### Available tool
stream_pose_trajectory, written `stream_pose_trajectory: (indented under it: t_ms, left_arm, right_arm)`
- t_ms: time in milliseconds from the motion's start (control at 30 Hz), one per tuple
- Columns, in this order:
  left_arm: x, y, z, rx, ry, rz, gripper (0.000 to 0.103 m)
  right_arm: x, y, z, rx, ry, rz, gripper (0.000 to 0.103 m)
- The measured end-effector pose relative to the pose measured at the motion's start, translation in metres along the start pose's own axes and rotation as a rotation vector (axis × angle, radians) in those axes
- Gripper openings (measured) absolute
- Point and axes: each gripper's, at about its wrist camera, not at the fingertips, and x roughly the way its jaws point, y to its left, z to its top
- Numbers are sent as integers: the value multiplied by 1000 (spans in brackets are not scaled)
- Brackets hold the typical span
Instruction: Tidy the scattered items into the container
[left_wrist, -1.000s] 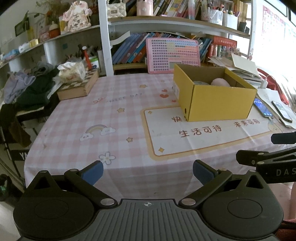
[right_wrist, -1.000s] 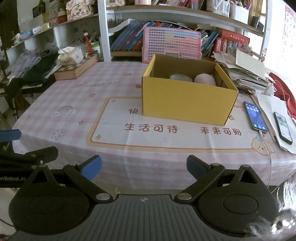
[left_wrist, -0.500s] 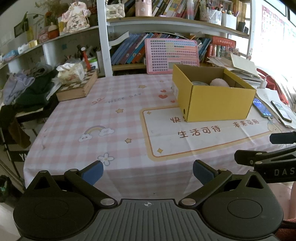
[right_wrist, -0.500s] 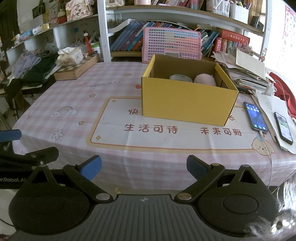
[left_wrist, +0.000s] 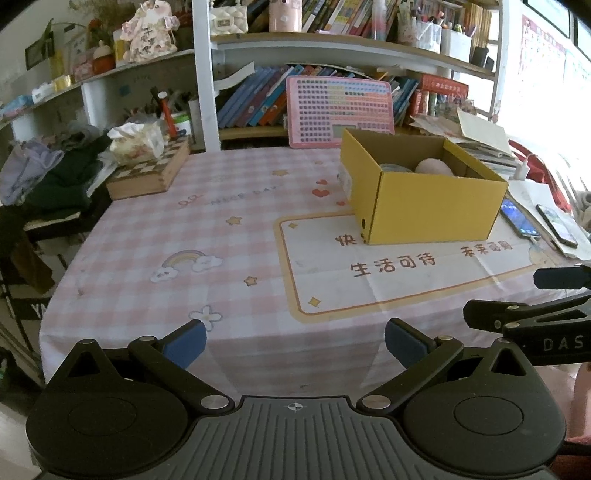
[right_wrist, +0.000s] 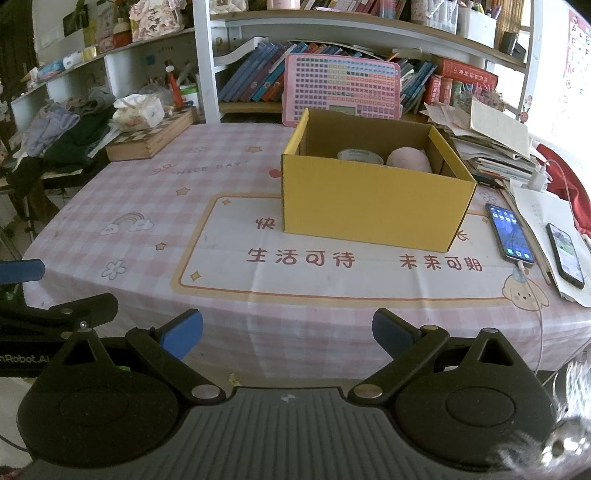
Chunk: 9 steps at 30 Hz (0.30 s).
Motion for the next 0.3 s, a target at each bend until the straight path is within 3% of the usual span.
stream_pose_trajectory:
  t_ms: [300]
  left_arm:
    - [6,4,1,-24,1,-19,103]
  right_arm:
    - [8,-2,6,5,15,-3,99]
